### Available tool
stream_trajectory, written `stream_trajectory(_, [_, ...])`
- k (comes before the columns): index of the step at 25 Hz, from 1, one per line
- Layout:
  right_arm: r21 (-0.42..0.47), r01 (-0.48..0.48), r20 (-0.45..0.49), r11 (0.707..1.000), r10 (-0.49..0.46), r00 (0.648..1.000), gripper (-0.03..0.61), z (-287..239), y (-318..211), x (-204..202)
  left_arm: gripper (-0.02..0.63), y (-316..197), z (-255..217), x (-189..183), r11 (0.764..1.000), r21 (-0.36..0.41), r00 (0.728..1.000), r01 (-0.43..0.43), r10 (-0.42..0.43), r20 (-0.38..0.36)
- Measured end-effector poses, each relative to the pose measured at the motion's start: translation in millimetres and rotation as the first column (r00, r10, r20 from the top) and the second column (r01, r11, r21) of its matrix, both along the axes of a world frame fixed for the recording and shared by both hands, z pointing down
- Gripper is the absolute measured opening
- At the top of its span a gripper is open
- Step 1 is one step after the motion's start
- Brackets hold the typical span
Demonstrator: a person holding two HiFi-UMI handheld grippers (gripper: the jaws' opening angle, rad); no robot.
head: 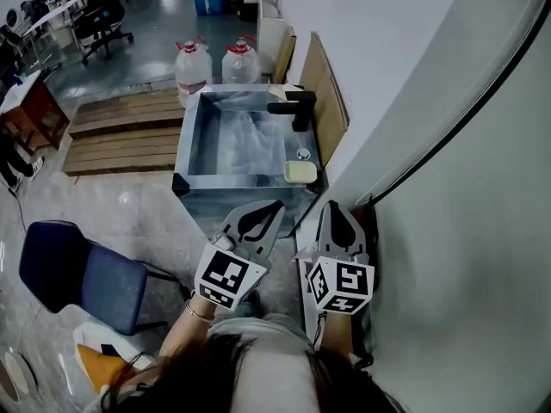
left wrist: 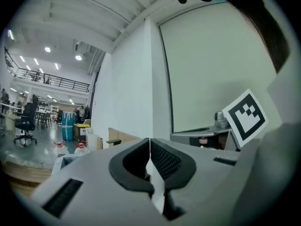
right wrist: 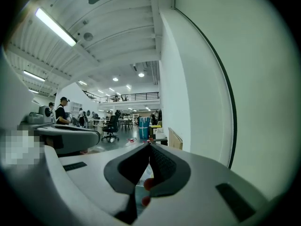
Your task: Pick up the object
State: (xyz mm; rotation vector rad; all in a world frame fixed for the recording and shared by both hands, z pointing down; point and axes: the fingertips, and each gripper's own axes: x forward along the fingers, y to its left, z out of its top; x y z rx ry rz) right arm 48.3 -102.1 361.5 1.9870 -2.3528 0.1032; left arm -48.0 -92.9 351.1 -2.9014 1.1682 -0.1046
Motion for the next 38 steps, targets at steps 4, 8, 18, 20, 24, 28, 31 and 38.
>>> stream_trajectory(4, [-0.017, -0.014, 0.009, 1.0, 0.014, 1.0, 0.026, 2.1, -6.6, -3.5, 0.009, -8.8, -0.3, -1.9, 1.0, -0.001, 1.0, -0.028, 0.028, -0.003])
stream_trajectory(8, [-0.023, -0.023, 0.025, 0.999, 0.024, 0.999, 0.026, 2.5, -11.8, -4.1, 0.009, -16.9, -0.9, -2.7, 0.999, -0.005, 0.999, -0.047, 0.047, -0.007])
stream_trajectory(18, [-0.071, 0.002, 0.002, 0.997, -0.002, 1.0, 0.026, 15.8, -37.5, -0.5, 0.009, -44.6, 1.3, 9.7, 0.997, -0.021, 0.998, -0.069, 0.068, -0.017])
stream_trajectory(20, [-0.089, 0.006, -0.011, 0.996, -0.007, 1.0, 0.026, 20.9, -46.8, 2.0, 0.009, -53.0, 2.1, 13.4, 0.997, -0.022, 0.998, -0.068, 0.068, -0.013])
stream_trajectory(24, [-0.126, 0.019, -0.042, 0.992, -0.024, 0.999, 0.026, 34.2, -66.4, 8.2, 0.009, -71.9, 3.2, 22.1, 0.998, -0.02, 0.998, -0.063, 0.062, -0.014])
stream_trajectory(28, [-0.157, 0.025, -0.058, 0.987, -0.035, 0.998, 0.026, 45.2, -82.5, 13.7, 0.009, -88.4, 4.5, 28.8, 0.998, -0.022, 0.998, -0.059, 0.059, -0.01])
stream_trajectory(31, [-0.178, 0.032, -0.062, 0.983, -0.043, 0.997, 0.026, 53.1, -95.3, 19.1, 0.009, -100.8, 4.4, 35.4, 0.998, -0.022, 0.998, -0.059, 0.059, -0.019])
stream_trajectory(38, [-0.223, 0.048, -0.062, 0.974, -0.064, 0.996, 0.027, 70.8, -123.3, 27.2, 0.009, -127.8, 4.6, 46.1, 0.998, -0.025, 0.999, -0.053, 0.053, -0.014])
